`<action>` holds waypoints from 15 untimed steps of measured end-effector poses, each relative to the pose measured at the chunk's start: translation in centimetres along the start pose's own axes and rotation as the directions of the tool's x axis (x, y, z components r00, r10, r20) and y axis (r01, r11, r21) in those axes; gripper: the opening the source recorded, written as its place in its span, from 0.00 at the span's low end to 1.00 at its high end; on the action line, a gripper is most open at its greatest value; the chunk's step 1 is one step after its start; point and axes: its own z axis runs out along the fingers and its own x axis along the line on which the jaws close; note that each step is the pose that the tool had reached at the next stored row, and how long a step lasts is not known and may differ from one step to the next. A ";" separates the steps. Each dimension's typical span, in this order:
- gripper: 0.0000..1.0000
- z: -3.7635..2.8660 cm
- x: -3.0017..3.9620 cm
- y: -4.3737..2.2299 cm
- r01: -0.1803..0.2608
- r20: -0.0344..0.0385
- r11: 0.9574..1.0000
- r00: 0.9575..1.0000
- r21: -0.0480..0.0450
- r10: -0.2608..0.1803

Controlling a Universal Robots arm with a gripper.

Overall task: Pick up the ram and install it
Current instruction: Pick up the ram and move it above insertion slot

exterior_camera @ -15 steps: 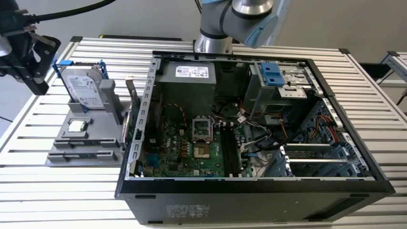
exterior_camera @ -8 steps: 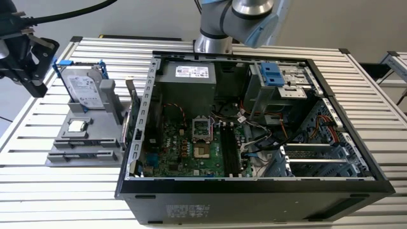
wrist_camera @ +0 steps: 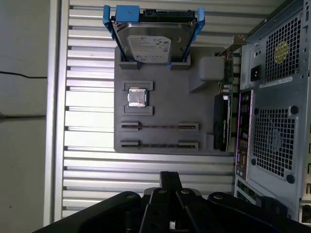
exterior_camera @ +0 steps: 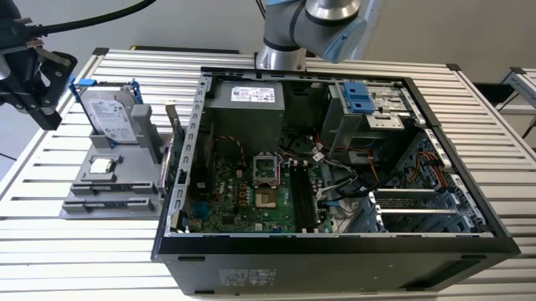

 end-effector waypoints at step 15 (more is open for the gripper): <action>0.00 0.00 0.13 -0.01 0.034 -0.002 0.999 0.999 -0.001 -0.034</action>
